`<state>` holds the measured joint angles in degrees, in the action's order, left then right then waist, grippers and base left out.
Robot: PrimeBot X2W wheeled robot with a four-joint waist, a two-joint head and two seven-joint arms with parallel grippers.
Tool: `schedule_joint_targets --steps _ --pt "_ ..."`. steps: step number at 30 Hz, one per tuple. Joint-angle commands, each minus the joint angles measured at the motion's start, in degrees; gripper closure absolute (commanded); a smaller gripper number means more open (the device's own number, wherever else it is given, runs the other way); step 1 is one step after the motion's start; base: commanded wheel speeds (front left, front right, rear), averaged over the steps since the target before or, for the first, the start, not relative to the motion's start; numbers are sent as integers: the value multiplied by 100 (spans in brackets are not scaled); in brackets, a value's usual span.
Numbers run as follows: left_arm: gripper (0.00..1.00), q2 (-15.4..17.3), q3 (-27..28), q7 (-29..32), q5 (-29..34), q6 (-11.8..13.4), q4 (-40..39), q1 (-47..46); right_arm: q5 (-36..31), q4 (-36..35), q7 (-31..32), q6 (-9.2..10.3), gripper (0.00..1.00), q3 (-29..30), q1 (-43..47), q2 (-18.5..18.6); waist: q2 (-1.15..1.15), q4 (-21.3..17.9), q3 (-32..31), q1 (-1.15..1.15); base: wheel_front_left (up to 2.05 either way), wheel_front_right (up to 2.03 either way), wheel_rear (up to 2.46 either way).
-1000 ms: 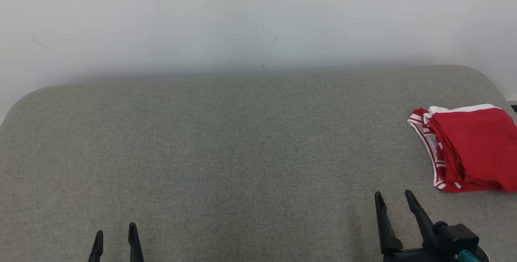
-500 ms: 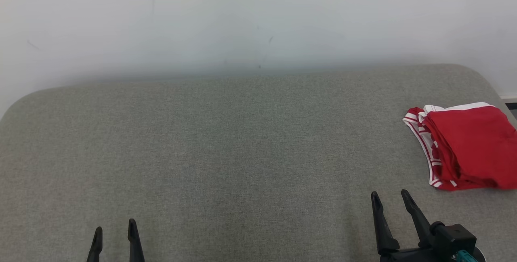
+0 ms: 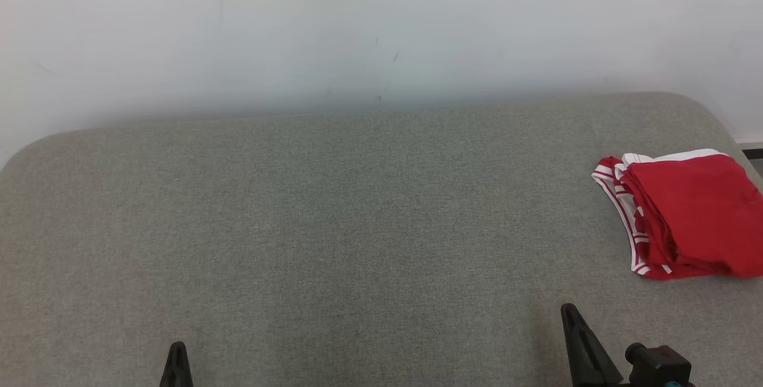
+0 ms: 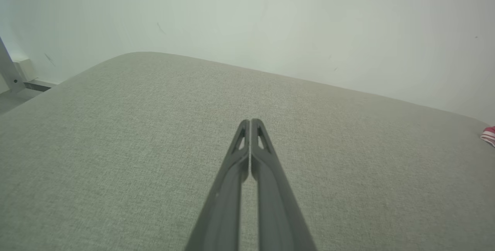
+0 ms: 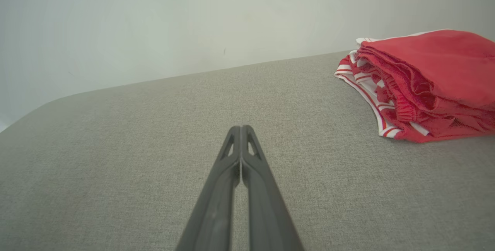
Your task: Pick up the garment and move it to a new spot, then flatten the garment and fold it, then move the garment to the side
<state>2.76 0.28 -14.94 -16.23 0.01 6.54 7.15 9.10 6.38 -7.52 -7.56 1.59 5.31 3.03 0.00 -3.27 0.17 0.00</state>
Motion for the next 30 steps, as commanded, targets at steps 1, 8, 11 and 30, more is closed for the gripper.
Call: schedule_joint_targets --steps 1,8,11,30 --pt "100 -1 4 18 -55 -5 43 -11 56 37 6 0 100 -1 6 0 0 1 0 0 0 0 0" --pt "100 1 68 227 -789 -78 118 -151 890 98 114 1 100 13 -105 25 0 20 0 0 0 0 0" --pt "100 1 92 309 -1085 -108 143 -204 1226 127 159 1 100 21 -155 34 0 28 0 0 0 0 0" --pt "100 6 227 772 -2738 -271 288 -502 3079 281 424 3 100 78 -417 73 0 77 0 0 0 0 0"
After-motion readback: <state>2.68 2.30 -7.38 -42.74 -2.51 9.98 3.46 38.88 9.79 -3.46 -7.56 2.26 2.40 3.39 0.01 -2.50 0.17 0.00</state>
